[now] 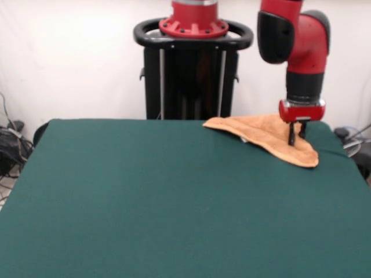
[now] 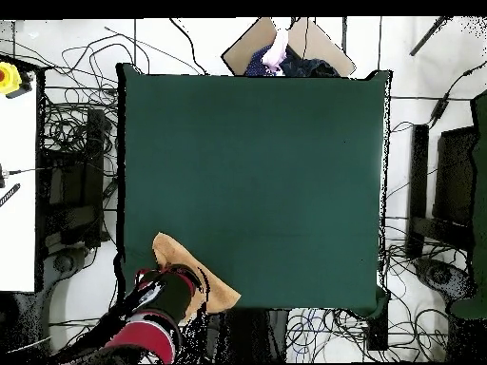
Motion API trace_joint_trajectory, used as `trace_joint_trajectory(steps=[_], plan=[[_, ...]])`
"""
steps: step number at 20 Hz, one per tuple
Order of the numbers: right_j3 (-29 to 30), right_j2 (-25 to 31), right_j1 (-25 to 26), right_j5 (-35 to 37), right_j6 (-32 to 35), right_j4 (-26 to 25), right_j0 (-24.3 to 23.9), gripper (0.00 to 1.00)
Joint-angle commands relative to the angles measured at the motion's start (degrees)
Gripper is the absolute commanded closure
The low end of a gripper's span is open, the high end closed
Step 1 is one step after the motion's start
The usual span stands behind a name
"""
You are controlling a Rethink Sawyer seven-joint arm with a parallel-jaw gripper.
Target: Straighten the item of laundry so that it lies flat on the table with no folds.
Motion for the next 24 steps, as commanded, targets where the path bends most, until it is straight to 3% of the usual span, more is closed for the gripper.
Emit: trace_joint_trajectory(steps=[1, 10, 24], plan=[[-20.5, -0.1, 0.9, 16.4, -1.8, 6.1, -4.8, 1.0], [-24.8, 4.2, 0.1, 22.5, -2.3, 1.2, -7.1, 1.0], [-22.1, 11.5, -3.6, 23.7, -3.8, -3.0, -15.2, 1.0]])
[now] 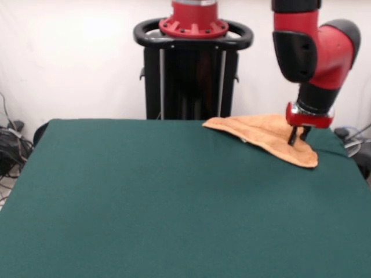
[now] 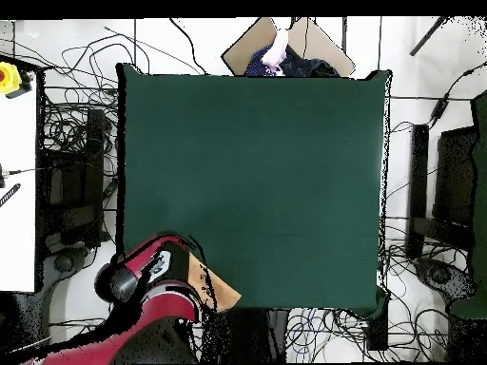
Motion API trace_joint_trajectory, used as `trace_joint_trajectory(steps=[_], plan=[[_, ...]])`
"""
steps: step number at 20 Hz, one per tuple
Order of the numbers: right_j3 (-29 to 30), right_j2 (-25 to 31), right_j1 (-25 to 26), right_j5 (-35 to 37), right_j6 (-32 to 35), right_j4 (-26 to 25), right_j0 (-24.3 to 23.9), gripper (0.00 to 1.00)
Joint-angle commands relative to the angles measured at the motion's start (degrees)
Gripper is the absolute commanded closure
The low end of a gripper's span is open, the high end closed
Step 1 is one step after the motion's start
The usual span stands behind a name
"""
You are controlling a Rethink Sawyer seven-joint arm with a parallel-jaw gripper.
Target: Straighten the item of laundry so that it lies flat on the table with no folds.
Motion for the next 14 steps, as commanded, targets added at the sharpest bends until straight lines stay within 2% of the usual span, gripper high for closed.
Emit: trace_joint_trajectory(steps=[1, 7, 14], plan=[[-14.6, 1.6, -2.4, -3.9, -4.6, -3.0, -8.0, 1.0], [-14.1, 9.0, -4.5, 2.9, -11.6, -4.6, -15.3, 1.0], [-17.9, 15.1, -3.9, 10.4, -19.4, -8.2, -20.9, 1.0]])
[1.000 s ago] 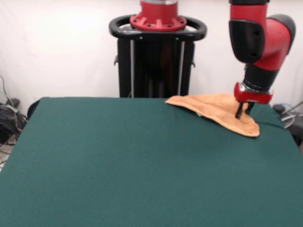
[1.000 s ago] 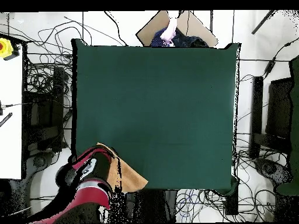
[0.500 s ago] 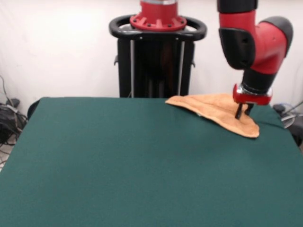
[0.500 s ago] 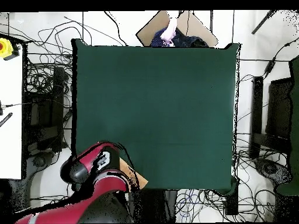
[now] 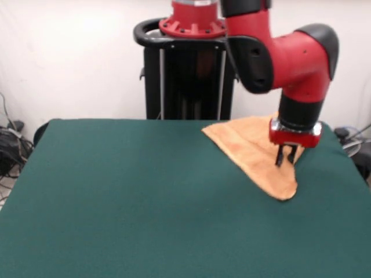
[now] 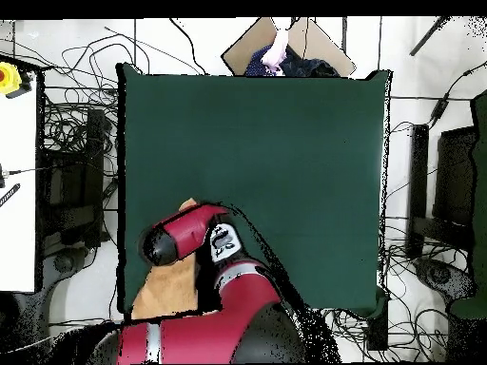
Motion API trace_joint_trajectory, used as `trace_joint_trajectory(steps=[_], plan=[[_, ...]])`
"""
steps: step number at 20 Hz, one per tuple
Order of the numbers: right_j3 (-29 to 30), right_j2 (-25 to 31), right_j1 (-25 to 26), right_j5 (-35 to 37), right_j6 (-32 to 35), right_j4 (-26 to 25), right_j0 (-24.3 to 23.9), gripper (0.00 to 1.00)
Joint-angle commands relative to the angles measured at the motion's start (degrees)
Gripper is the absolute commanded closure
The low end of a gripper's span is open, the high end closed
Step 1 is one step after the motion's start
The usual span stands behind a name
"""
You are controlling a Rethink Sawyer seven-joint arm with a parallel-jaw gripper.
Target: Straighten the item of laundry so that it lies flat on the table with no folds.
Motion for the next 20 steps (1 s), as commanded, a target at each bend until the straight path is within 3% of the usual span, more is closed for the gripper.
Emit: trace_joint_trajectory(steps=[1, 8, 18, 19, 20], plan=[[-13.8, 9.3, -1.8, 7.6, -19.8, -4.5, -5.8, 1.0], [-17.5, 13.0, -1.0, 12.0, -24.0, -4.9, -9.2, 1.0], [-19.6, 9.2, 2.5, 4.8, -22.4, -6.8, -7.0, 1.0], [-19.6, 8.7, 2.7, 4.2, -22.1, -7.1, -6.6, 0.0], [-19.4, 8.5, 2.7, 3.6, -21.7, -7.3, -6.4, 0.0]])
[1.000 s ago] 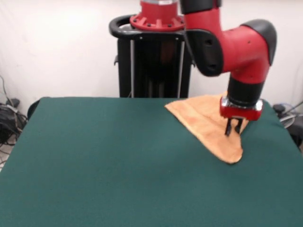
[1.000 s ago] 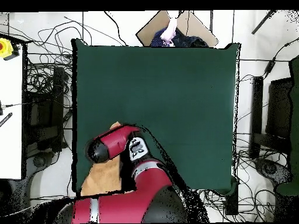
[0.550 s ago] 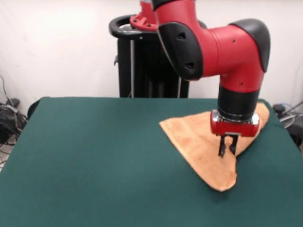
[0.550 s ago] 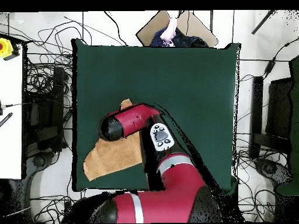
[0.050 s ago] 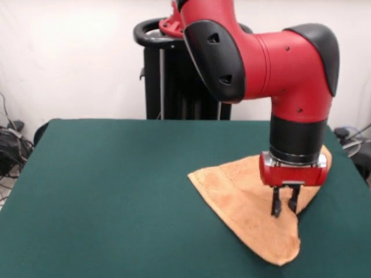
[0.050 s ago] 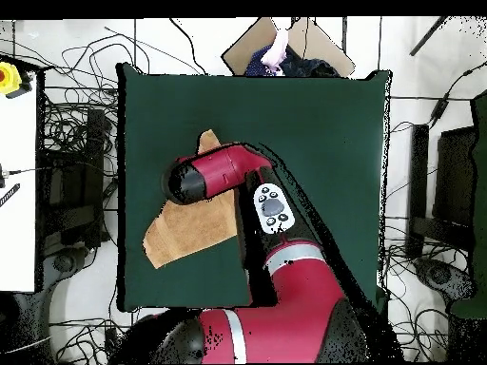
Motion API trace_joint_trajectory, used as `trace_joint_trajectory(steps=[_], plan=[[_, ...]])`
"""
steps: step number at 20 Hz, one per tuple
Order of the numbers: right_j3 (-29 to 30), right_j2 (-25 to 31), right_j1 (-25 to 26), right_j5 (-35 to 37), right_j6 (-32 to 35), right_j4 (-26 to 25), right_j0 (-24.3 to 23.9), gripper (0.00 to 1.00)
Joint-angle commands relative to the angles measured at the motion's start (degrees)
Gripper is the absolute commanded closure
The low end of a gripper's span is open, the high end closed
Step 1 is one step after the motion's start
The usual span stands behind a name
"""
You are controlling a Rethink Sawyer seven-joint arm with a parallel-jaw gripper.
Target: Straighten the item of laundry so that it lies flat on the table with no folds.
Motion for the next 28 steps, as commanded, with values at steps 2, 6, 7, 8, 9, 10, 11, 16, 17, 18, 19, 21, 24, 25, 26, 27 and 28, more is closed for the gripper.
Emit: trace_joint_trajectory(steps=[2, 6, 7, 8, 9, 10, 11, 16, 17, 18, 19, 21, 24, 25, 26, 27, 28], plan=[[-2.8, 1.9, 2.8, -3.6, -5.0, -5.3, 2.5, 0.0], [-2.6, 0.2, 2.8, -5.7, -1.7, -6.6, 4.4, 0.0], [-2.3, -0.5, 2.6, -6.3, -0.5, -7.1, 5.1, 0.0], [-2.2, -1.2, 2.6, -6.5, 0.5, -7.3, 5.8, 0.0], [-2.0, -1.9, 2.6, -6.7, 1.6, -7.4, 6.4, 0.0], [-2.3, -2.2, 3.4, -6.4, 2.6, -6.8, 6.7, 0.0], [-2.1, -2.0, 3.8, -6.3, 3.0, -6.2, 6.5, 0.0], [4.9, -5.2, 2.0, -8.5, 9.3, -3.4, 8.5, 0.0], [7.1, -6.1, 1.3, -8.8, 10.8, -2.7, 9.1, 0.0], [9.1, -6.8, 0.6, -9.6, 12.1, -2.3, 9.6, 0.0], [10.9, -7.4, -0.1, -10.2, 12.8, -1.7, 9.9, 0.0], [14.2, -8.3, -1.6, -11.2, 13.9, -0.4, 10.2, 0.0], [18.0, -9.0, -3.6, -12.1, 13.7, 1.1, 9.9, 0.0], [19.0, -9.3, -4.0, -12.4, 13.5, 1.6, 9.7, 0.0], [20.1, -9.8, -4.4, -12.9, 13.6, 2.0, 10.0, 0.0], [20.6, -10.5, -4.7, -13.3, 13.8, 2.4, 10.4, 0.0], [21.7, -11.4, -5.2, -14.1, 14.3, 2.7, 11.0, 0.0]])
